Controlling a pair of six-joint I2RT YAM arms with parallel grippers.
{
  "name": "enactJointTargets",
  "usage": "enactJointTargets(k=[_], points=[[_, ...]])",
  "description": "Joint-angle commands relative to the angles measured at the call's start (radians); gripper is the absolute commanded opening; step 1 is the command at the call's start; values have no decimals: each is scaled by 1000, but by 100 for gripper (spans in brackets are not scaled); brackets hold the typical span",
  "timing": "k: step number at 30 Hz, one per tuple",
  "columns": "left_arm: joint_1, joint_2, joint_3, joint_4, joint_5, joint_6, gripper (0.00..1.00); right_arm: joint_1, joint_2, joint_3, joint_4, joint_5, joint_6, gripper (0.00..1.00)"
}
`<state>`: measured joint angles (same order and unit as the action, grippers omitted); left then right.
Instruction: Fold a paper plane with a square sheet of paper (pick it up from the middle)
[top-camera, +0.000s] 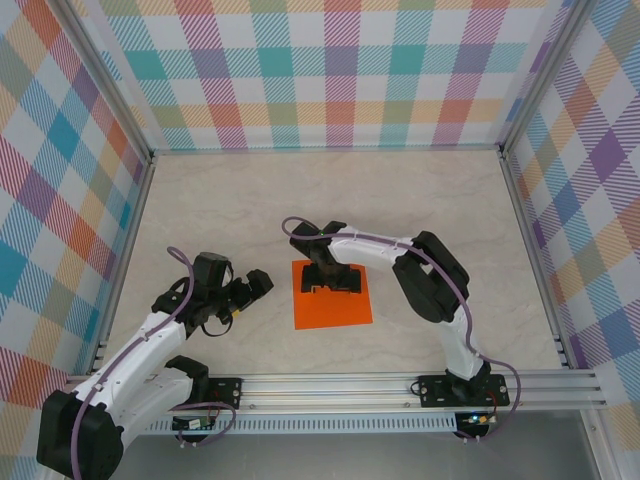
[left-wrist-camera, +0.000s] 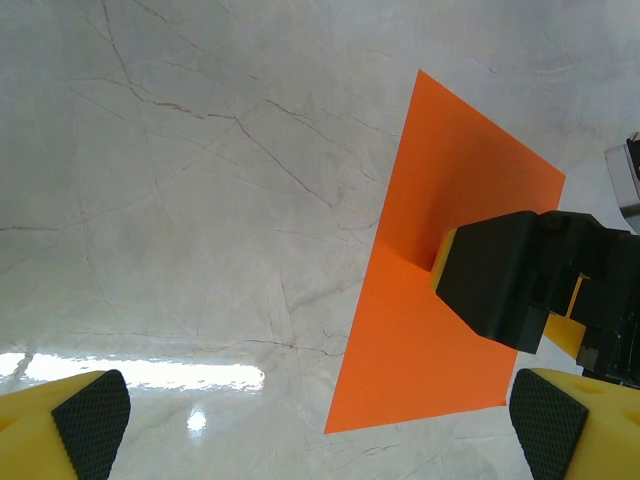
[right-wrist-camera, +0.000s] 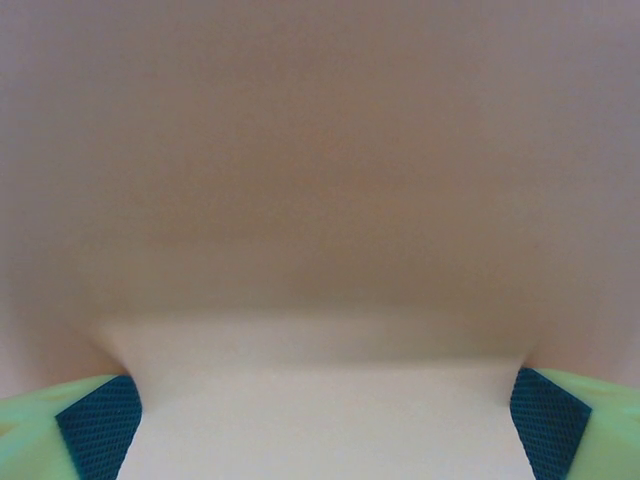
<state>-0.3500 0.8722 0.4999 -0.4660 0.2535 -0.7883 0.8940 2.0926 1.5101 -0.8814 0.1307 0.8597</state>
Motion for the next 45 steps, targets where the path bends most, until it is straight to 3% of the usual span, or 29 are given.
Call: enactJointTargets(k=[1, 13, 20, 35, 45], points=[[12, -16, -14, -13, 13, 7, 100, 8, 81, -93, 32, -33, 1, 99], [12, 5, -4, -22, 0, 6, 100, 6, 84, -6, -25, -8, -23, 92], [12, -8, -6, -33, 0, 7, 100, 0, 23, 62, -61, 24, -45, 100], [12, 3, -10, -19, 4, 7, 100, -17, 76, -6, 24, -40, -26, 100], [12, 21, -5, -8, 13, 7, 100, -16, 59, -75, 72, -65, -17, 87]])
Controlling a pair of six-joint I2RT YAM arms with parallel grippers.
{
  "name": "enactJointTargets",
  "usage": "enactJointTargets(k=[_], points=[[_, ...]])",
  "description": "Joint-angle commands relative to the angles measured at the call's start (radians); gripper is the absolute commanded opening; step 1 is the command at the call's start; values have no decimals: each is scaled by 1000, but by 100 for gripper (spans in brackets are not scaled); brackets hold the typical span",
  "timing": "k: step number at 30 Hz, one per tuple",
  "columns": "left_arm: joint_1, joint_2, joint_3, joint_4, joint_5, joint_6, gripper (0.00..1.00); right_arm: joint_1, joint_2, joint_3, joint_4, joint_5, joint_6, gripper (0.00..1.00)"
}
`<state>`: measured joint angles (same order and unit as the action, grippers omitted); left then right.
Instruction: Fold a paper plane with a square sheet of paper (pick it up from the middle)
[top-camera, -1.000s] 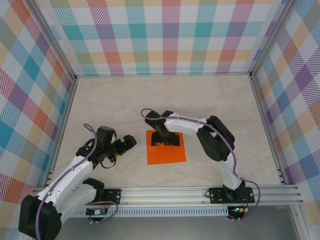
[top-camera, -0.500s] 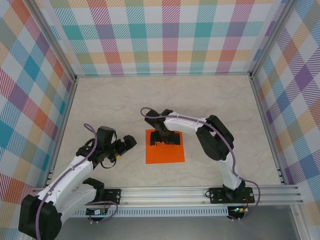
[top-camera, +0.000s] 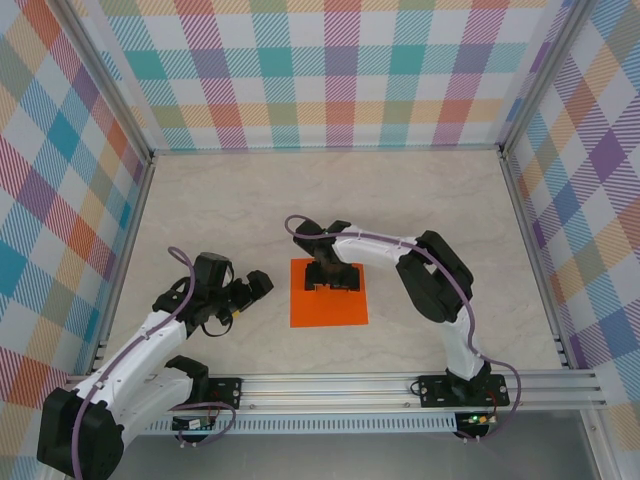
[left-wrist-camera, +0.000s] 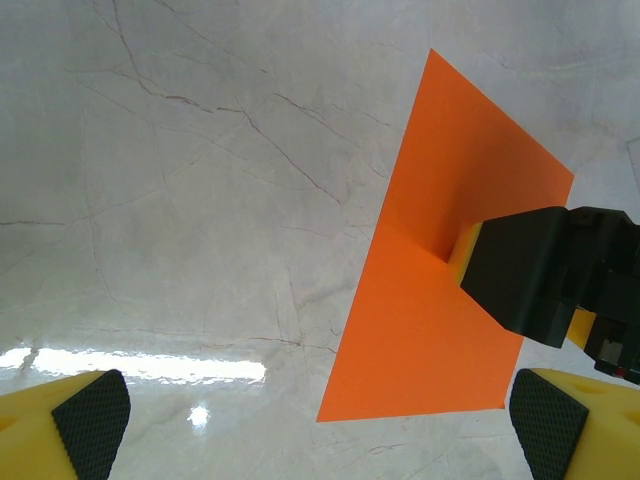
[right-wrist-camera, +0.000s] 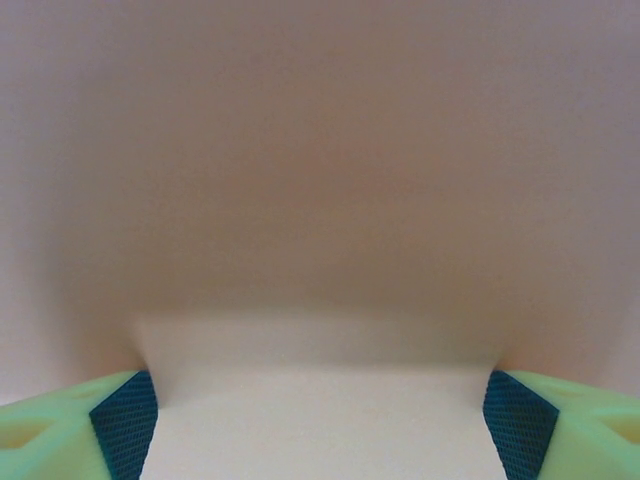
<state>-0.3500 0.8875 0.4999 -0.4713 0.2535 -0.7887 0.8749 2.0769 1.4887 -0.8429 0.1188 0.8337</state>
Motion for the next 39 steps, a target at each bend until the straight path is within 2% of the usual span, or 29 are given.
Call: enactJointTargets(k=[1, 4, 10, 15, 21, 30, 33, 39], points=[[12, 6, -1, -6, 14, 8, 100, 3, 75, -42, 23, -48, 6, 85], [12, -4, 2, -12, 13, 5, 100, 2, 76, 0, -18, -31, -5, 85], [13, -29, -6, -24, 2, 4, 100, 3, 5, 80, -69, 22, -32, 94], [13, -22, -3, -17, 7, 2, 100, 2, 23, 131, -72, 13, -29, 100], [12, -33, -4, -29, 5, 2, 100, 3, 99, 149, -116, 19, 5, 100], [13, -29, -3, -24, 3, 1, 100, 3, 118, 26, -52, -17, 12, 100], [12, -24, -1, -20, 3, 1, 100, 5, 131, -18, -14, -44, 20, 95], [12, -15, 0, -18, 7, 2, 100, 26, 146, -14, -34, -13, 27, 86]])
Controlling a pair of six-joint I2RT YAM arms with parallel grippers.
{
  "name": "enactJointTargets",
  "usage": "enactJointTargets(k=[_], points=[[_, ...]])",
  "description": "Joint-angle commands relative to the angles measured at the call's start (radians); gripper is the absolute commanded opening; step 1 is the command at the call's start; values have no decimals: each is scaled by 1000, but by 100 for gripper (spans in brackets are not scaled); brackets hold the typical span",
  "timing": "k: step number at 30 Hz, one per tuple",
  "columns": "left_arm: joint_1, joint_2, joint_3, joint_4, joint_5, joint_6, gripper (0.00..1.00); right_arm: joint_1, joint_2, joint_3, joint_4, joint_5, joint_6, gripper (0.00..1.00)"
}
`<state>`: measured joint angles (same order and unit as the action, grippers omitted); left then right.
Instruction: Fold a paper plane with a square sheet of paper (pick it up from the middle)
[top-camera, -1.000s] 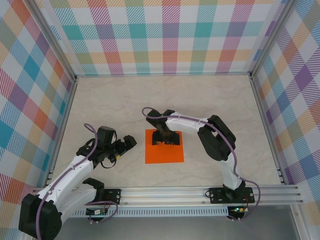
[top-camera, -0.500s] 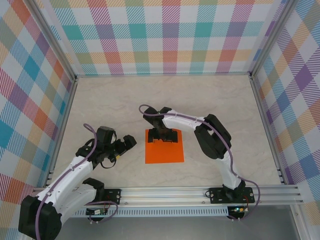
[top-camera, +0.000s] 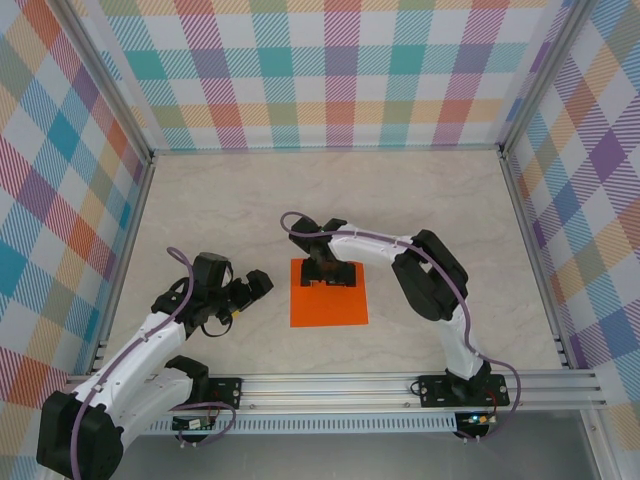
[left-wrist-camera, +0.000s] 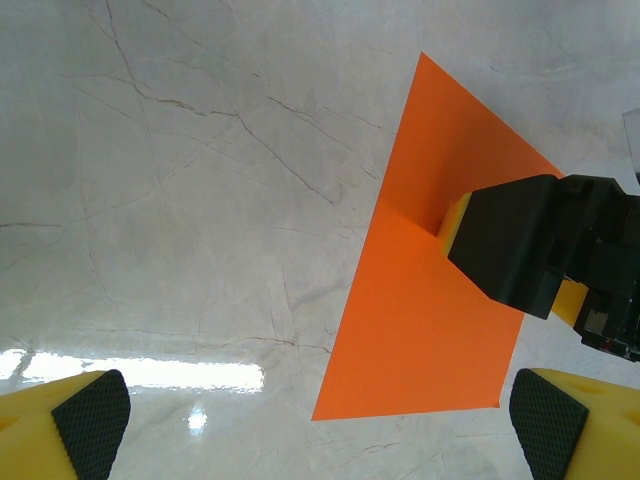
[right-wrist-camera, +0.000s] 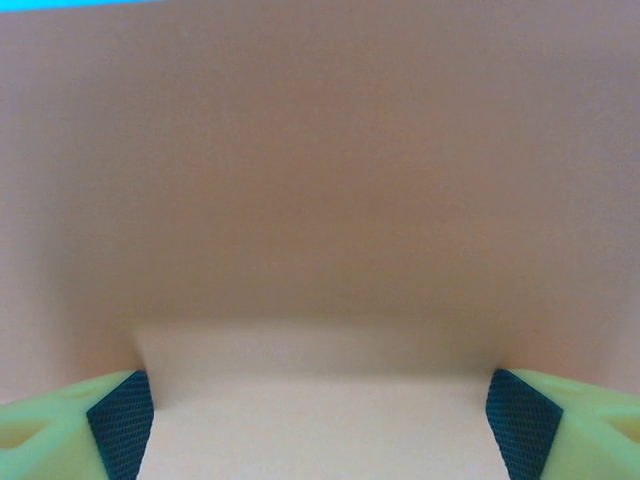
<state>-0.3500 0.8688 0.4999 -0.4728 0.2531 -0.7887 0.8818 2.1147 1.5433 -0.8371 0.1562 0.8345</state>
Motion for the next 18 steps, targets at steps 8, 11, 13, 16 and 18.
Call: enactJointTargets(k=[8, 11, 13, 16, 18], points=[[11, 2, 2, -19, 5, -1, 100, 19, 108, 11, -93, -9, 8, 84], [12, -1, 2, -23, 4, -1, 100, 19, 102, 40, -116, -3, 2, 85], [11, -4, 0, -25, 5, 2, 100, 19, 87, 71, -142, 11, -7, 89], [12, -4, -1, -25, 4, 2, 100, 19, 46, 96, -159, 25, -19, 96], [11, -2, -2, -21, 6, 2, 100, 19, 20, 96, -155, 25, -22, 100]])
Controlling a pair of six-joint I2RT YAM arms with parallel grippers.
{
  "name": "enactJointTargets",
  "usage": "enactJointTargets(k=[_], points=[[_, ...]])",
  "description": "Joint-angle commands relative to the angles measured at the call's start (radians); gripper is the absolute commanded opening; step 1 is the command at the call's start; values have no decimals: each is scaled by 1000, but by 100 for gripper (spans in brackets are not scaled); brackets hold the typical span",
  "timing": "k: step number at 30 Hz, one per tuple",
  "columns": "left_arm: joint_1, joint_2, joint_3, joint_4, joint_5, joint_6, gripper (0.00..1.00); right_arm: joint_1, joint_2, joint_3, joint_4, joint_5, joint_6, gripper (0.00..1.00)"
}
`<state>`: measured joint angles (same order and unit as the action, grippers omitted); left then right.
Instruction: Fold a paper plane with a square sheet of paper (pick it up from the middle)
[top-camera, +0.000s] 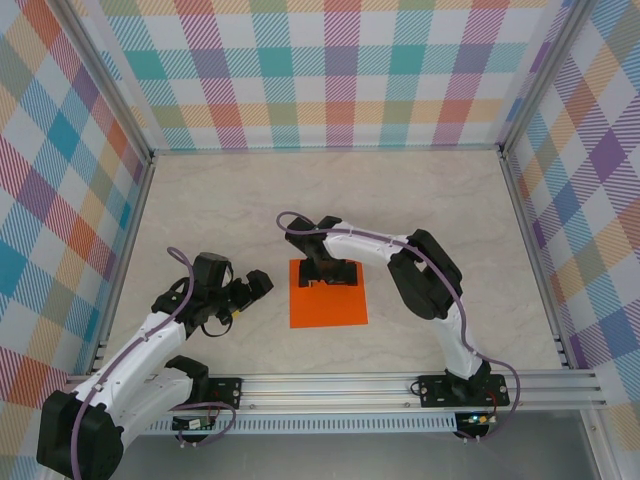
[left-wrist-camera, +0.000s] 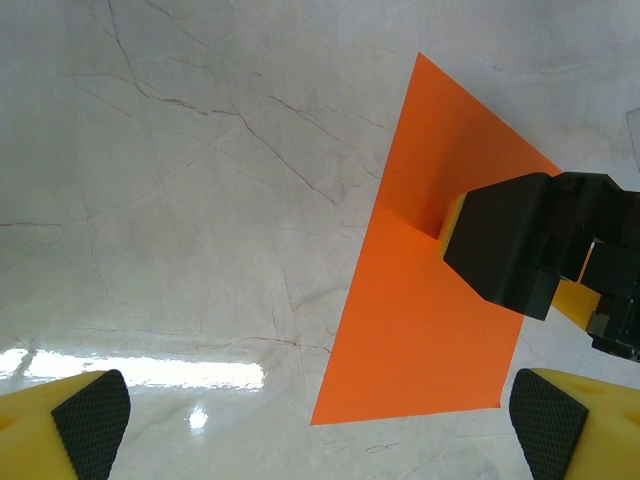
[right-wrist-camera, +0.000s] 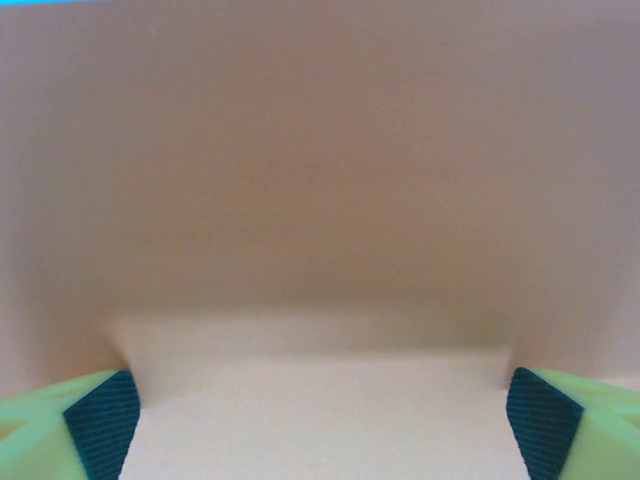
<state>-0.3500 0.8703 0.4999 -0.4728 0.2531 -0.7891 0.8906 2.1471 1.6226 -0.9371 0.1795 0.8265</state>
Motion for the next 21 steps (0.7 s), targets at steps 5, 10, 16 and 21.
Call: enactJointTargets(k=[5, 10, 16, 21], points=[[12, -4, -7, -14, 8, 0, 100, 10, -33, -26, -6, -44, -6, 100], [12, -6, -7, -15, 8, 1, 100, 12, 13, -67, 39, -96, 6, 100], [12, -4, -7, -15, 7, -1, 100, 33, 98, -80, -9, -56, 18, 100], [12, 1, -7, -10, 9, -2, 100, 33, 68, -170, 92, -105, 39, 93]])
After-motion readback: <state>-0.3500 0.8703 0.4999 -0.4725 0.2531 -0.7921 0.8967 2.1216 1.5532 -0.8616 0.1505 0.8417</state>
